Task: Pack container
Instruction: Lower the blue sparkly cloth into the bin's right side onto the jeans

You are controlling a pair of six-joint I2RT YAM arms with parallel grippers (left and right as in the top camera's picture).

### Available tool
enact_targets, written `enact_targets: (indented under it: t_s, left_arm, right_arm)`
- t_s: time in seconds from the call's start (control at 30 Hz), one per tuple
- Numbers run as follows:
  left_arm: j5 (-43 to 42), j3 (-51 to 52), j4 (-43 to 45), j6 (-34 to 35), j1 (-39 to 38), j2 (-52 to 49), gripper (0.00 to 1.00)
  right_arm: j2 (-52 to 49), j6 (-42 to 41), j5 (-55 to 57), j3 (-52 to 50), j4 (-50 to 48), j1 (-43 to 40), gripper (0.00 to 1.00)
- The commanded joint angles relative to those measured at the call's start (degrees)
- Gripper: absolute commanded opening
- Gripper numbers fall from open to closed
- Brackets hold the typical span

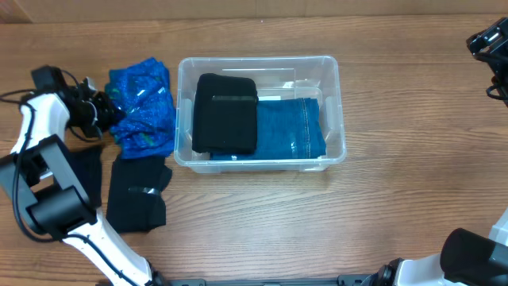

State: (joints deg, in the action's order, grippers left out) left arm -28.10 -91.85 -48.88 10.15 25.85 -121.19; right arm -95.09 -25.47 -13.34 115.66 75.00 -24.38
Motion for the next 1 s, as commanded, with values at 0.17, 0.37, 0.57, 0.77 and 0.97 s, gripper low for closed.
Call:
enact_targets:
  t_s: [0.17,0.37,0.57,0.77,0.97]
  left_arm:
    - [-6.49,-23.43,-18.14,0.74,-8.15,22.36,0.04]
    - [-0.5,-28.37,-13.73,11.41,-27.21,30.23,0.04]
    - [25.4,-28.3,-6.03,25.03,-53.05,25.81,0.04]
    - [36.09,-28.3,-0.81,35.93,-65.07,14.45,0.04]
    - [37.64,-28.3,-3.98,43.32,-66.93,4.76,0.04]
  right_arm:
    - [0.68,-0.28,-0.44,0.2,-0.26,-0.13,1.0]
    - [0.68,-0.28,-0.44,0.2,-0.26,-0.13,1.0]
    - [0.68,-0.28,-0.44,0.2,-0.26,-0.13,1.0]
    - [0.68,-0.28,-0.44,0.2,-0.26,-0.13,1.0]
    - [0.68,-0.28,-0.44,0.2,-0.26,-0.13,1.0]
